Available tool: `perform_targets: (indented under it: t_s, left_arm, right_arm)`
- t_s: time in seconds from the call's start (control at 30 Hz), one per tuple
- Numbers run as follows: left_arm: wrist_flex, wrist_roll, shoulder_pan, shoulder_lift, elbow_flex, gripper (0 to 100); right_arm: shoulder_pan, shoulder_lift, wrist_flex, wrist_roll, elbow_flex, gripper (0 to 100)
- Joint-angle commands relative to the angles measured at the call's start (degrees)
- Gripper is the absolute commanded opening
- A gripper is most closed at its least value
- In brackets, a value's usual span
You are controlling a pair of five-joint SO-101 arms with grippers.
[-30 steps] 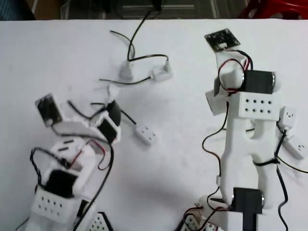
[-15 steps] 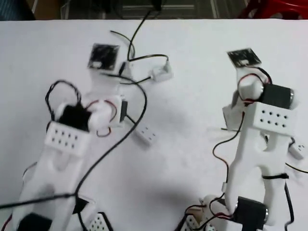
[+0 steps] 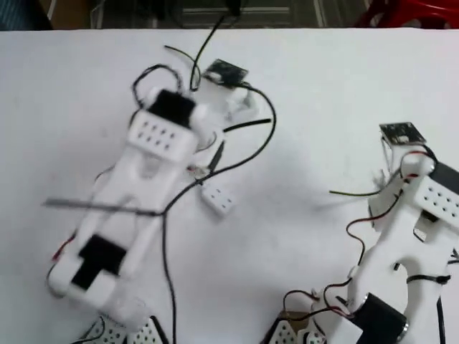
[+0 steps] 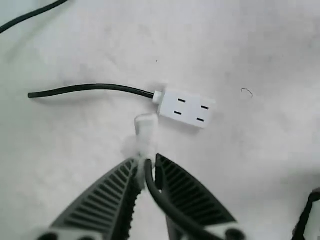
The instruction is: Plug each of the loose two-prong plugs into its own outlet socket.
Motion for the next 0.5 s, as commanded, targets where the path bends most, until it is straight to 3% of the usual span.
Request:
perform_targets:
  t_s: [0.0, 0.1, 0.47]
  left_arm:
    - [2.02, -2.02, 1.27, 8.48, -10.11, 2]
    - [1.93, -8.26, 4.79, 10.86, -10.81, 2]
    - [1.58, -8.70, 9.19, 16.40, -10.55, 2]
  right_arm:
    - [3.12, -1.71, -4.44, 2.46, 2.29, 1.9]
    - [4.35, -1.71, -8.13, 4.57, 5.63, 1.9]
    - [4.35, -1.71, -13.93, 5.19, 11.78, 1.9]
